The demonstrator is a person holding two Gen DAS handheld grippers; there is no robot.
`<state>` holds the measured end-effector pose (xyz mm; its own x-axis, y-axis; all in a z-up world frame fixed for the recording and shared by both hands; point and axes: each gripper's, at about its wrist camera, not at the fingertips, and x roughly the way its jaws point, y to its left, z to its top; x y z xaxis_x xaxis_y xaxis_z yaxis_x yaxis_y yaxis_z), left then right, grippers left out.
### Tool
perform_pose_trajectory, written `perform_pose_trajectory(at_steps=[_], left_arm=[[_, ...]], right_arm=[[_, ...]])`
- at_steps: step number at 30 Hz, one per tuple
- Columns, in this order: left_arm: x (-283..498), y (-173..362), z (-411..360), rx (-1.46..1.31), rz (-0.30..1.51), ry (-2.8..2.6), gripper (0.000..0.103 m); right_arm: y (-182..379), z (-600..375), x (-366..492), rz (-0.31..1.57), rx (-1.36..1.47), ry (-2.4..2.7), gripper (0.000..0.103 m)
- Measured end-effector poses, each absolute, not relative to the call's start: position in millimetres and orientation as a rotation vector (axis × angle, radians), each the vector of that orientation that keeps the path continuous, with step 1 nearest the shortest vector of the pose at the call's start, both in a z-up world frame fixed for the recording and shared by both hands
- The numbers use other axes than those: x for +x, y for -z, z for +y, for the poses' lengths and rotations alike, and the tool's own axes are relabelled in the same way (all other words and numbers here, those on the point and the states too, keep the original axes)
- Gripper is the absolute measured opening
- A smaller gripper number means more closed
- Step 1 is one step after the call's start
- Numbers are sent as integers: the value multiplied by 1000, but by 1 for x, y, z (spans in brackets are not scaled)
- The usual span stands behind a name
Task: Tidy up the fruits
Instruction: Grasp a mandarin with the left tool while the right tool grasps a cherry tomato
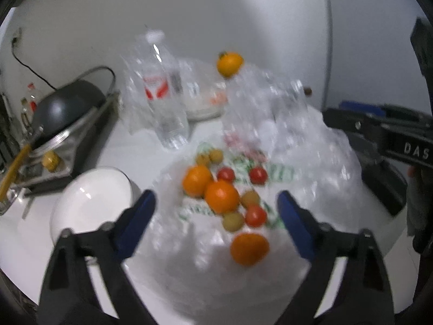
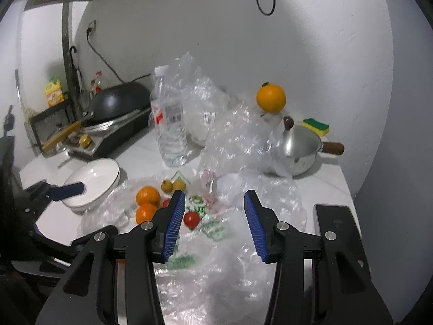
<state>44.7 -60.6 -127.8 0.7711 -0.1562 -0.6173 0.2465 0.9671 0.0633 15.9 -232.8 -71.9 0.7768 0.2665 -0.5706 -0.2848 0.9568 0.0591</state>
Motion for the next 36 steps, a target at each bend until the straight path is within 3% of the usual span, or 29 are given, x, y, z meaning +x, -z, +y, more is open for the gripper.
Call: perform_pose_trajectory(at_steps=[5, 13, 20, 33, 36], left_arm=[[51, 155, -73, 175, 771, 264, 63], [54, 173, -82, 194, 861, 325, 43], [55, 177, -73, 132, 907, 349, 41], [51, 153, -46, 93, 813, 320, 41], [51, 147, -37, 93, 795, 294, 41]], right_arm=[[89, -229, 16, 668, -26, -313, 45], [105, -213, 15, 712, -28, -365, 44], [117, -203, 22, 752, -24, -397, 44], [141, -174, 36, 828, -36, -465, 43], [146, -166, 39, 851, -51, -481, 39]])
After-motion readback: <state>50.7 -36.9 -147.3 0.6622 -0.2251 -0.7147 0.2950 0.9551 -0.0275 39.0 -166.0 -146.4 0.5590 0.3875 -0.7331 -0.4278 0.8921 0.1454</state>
